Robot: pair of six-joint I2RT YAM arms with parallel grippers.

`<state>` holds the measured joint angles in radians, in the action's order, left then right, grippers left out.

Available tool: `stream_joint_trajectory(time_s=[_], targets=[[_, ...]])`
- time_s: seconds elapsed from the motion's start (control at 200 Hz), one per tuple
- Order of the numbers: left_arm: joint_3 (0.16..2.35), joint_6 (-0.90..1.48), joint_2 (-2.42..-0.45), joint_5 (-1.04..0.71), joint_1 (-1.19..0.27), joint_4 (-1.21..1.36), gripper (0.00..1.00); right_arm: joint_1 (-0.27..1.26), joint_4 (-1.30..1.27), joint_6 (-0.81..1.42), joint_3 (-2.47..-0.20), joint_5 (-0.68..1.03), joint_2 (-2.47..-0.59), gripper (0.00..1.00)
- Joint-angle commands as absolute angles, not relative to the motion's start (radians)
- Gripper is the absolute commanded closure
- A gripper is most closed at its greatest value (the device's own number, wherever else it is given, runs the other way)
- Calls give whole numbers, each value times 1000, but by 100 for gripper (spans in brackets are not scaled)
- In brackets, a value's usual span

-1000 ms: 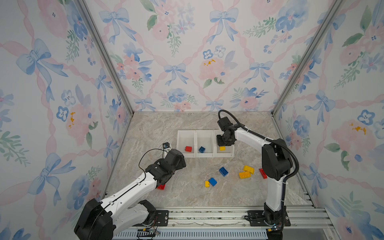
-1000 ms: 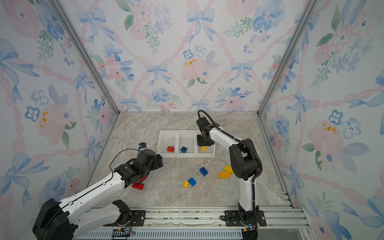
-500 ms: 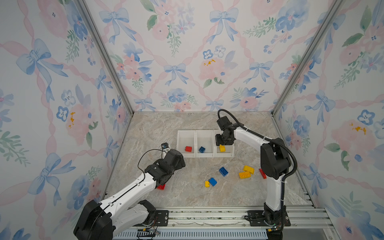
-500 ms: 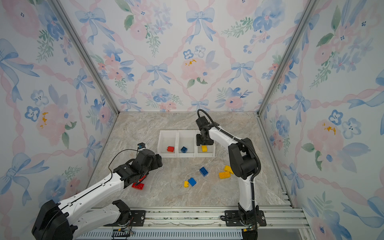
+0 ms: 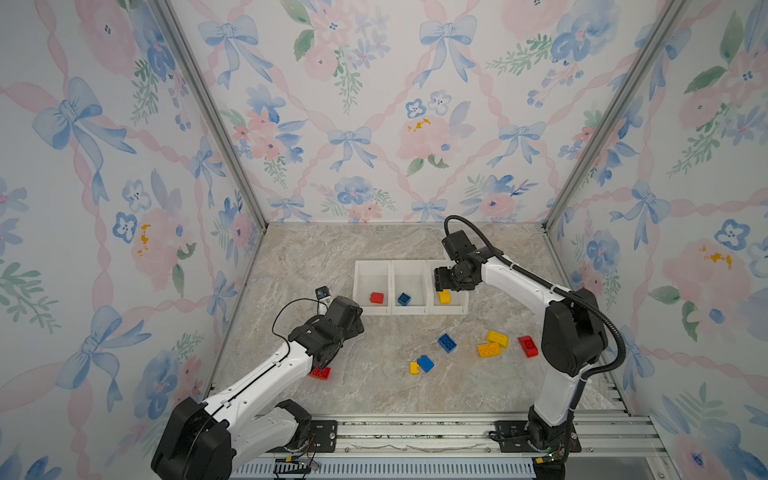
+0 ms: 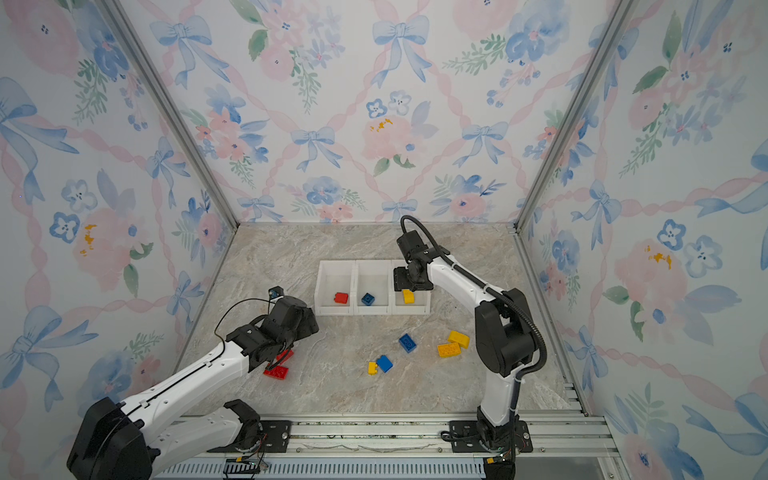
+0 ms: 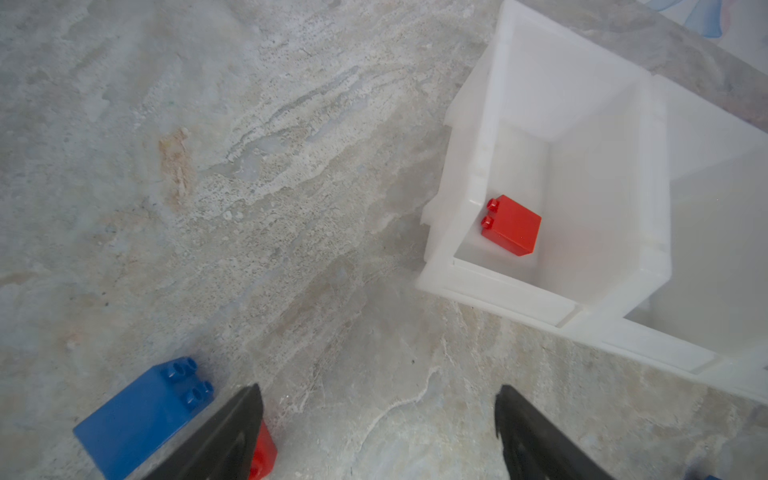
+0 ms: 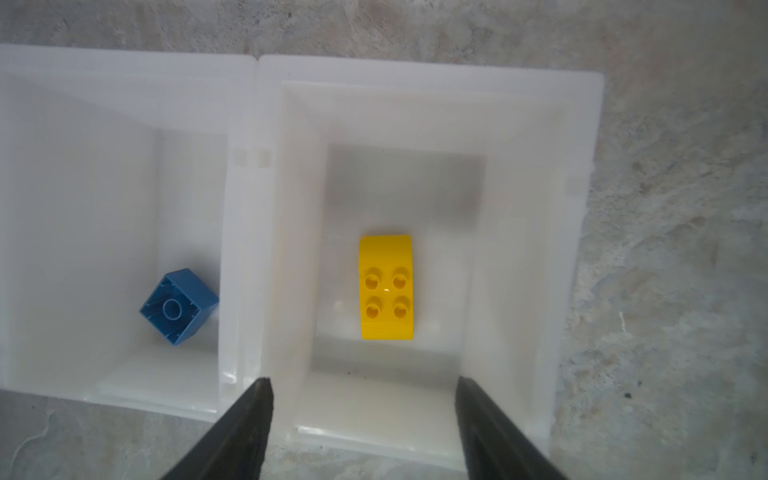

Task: Sort the legos into containers by color
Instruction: 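Drop the yellow brick from the right gripper while the left gripper nears the blue brick, then lower the left gripper onto the blue brick near the red bricks and close it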

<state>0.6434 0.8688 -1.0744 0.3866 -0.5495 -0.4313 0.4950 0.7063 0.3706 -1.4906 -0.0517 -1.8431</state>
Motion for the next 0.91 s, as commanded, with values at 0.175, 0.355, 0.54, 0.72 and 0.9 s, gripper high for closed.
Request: stream_joint_trajectory(time_s=[0.175,0.355,0.54,0.72,0.9], targets=[[729,887,-1094,393,-432,-602,13,527,793,388,-1427,-45,-1702,18],[741,853,-1121,342,-333,-648,15,531,820,396,-1409,-46,-1660,13],[734,823,-1148,271,-255,-671,21,540,846,400,-1403,-40,-1606,10],[732,808,-1158,279,-212,-711,24,543,850,410,-1382,-36,-1575,8],[712,800,-1182,259,-146,-712,26,545,845,416,-1363,-32,-1554,7]])
